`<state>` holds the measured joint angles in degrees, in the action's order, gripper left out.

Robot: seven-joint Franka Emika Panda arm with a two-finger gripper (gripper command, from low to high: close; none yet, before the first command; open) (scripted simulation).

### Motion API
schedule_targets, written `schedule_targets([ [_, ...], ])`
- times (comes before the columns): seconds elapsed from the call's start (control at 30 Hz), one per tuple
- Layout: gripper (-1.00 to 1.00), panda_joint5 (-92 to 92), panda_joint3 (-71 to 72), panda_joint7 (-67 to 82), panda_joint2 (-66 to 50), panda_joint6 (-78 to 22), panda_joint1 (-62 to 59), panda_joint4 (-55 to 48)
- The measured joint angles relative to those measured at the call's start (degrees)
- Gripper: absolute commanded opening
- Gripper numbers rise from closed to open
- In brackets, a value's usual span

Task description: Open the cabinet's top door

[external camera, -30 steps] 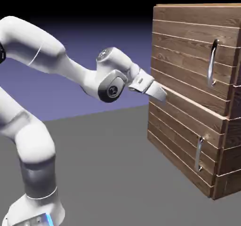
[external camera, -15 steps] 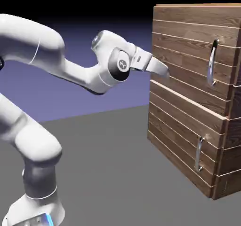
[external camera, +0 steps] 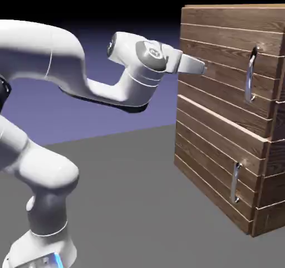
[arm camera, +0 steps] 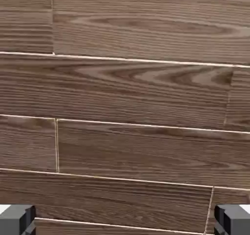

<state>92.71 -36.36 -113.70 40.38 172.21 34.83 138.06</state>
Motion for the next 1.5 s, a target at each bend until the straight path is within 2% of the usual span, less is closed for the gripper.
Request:
schedule_targets([
  [0.9, 0.00, 67.3, -26.4, -51.7, 5.6, -1.3, 24.8, -16.6],
  [0.97, 0.00, 67.7, -26.5, -52.0, 5.6, -1.3, 24.9, -16.7],
  [1.13, 0.00, 68.3, -34.0, -52.3, 2.9, -1.7, 35.3, -24.1],
  [1.17, -1.00, 68.4, -35.0, -52.3, 2.6, -1.8, 36.7, -25.1],
  [1.23, -1.00, 68.4, -35.0, -52.3, 2.6, -1.8, 36.7, -25.1],
  [1.5, -1.00, 62.0, -22.1, -51.8, 1.5, -7.9, 20.1, -13.4],
])
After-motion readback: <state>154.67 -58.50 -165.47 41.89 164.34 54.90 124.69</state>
